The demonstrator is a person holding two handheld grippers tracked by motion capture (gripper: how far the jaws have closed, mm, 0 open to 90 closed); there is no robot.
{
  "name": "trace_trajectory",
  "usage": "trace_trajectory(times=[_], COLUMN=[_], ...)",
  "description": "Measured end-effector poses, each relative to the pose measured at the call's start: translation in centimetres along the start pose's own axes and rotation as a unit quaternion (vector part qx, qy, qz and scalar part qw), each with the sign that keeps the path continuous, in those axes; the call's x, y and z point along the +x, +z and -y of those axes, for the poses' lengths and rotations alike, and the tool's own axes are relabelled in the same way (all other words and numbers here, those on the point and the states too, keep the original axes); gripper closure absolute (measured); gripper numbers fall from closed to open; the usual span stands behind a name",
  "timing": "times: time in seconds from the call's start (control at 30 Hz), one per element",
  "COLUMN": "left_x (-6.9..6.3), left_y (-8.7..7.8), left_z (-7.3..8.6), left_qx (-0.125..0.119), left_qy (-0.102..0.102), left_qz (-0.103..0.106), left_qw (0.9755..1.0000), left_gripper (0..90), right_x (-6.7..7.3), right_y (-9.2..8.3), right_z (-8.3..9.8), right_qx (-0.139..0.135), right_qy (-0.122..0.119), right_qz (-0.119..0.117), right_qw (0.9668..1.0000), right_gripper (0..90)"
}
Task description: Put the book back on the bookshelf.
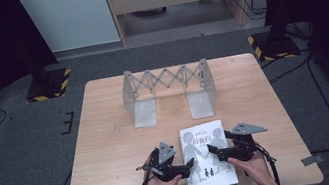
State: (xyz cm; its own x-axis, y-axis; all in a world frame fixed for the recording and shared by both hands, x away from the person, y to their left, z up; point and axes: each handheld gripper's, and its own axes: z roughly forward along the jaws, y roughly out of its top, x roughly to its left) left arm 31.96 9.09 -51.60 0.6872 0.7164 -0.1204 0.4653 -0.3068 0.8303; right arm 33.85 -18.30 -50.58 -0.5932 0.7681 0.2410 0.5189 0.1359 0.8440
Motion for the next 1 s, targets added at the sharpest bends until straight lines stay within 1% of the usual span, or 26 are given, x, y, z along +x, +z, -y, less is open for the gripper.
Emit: trace_trajectory(times=[0.13,0.17,0.27,0.33,0.4,0.43,0.53,0.67,0.7,0.73,0.77,0.8,0.83,0.93,0.97,1.0], left_x=[0.0,0.1,0.1,0.1,0.2,0.2,0.3,0.3,0.3,0.3,0.4,0.4,0.4,0.4,0.4,0.4], left_y=[-0.1,-0.1,-0.2,-0.2,-0.3,-0.3,-0.3,-0.3,-0.3,-0.3,-0.3,-0.3,-0.3,-0.3,-0.3,-0.3], left_z=[0.0,0.0,0.1,0.2,0.3,0.3,0.4,0.5,0.5,0.5,0.5,0.5,0.6,0.6,0.6,0.6], left_qx=[-0.001,0.000,-0.003,-0.005,-0.005,-0.006,-0.007,-0.010,-0.010,-0.010,-0.010,-0.010,-0.011,-0.010,-0.011,-0.011], left_qy=[0.000,0.003,0.002,0.002,0.003,0.000,0.002,-0.002,-0.004,-0.004,-0.006,-0.008,-0.007,-0.007,-0.006,-0.004], left_qz=[0.000,0.000,0.000,-0.001,-0.001,-0.001,0.001,0.002,0.003,0.003,0.004,0.004,0.004,0.004,0.004,0.004], left_qw=[1.0000,1.0000,1.0000,1.0000,1.0000,1.0000,1.0000,0.9999,0.9999,0.9999,0.9999,0.9999,0.9999,0.9999,0.9999,0.9999], left_gripper=[11.9,11.9,11.9,11.9,11.9,11.9,11.7,11.3,11.4,11.4,11.4,11.6,11.8,11.9,11.9,12.0], right_x=[0.1,0.2,0.3,0.5,0.6,0.7,0.8,1.0,1.0,1.0,1.0,1.0,1.0,0.9,0.9,0.8], right_y=[0.1,-0.1,-0.3,-0.3,-0.2,-0.2,-0.2,0.0,0.1,0.2,0.2,0.3,0.4,0.8,0.8,1.1], right_z=[-0.3,-0.4,-0.5,-0.5,-0.3,-0.3,-0.2,0.0,0.0,0.0,0.0,0.0,0.0,0.0,0.1,0.1], right_qx=[-0.009,-0.014,-0.018,-0.016,-0.014,-0.012,-0.009,-0.008,-0.006,-0.007,-0.007,-0.006,-0.005,-0.001,0.005,0.007], right_qy=[0.004,0.004,0.007,0.011,0.006,0.008,0.015,0.012,0.018,0.016,0.016,0.022,0.025,0.027,0.027,0.033], right_qz=[0.000,-0.003,-0.009,-0.014,-0.012,-0.012,-0.020,-0.022,-0.025,-0.031,-0.031,-0.036,-0.041,-0.042,-0.043,-0.050], right_qw=[1.0000,0.9999,0.9998,0.9997,0.9998,0.9998,0.9996,0.9996,0.9995,0.9994,0.9994,0.9991,0.9989,0.9988,0.9987,0.9982], right_gripper=[15.4,15.6,17.0,16.5,16.3,16.8,17.2,17.3,17.5,17.4,17.4,17.2,16.8,17.1,17.5,19.1])
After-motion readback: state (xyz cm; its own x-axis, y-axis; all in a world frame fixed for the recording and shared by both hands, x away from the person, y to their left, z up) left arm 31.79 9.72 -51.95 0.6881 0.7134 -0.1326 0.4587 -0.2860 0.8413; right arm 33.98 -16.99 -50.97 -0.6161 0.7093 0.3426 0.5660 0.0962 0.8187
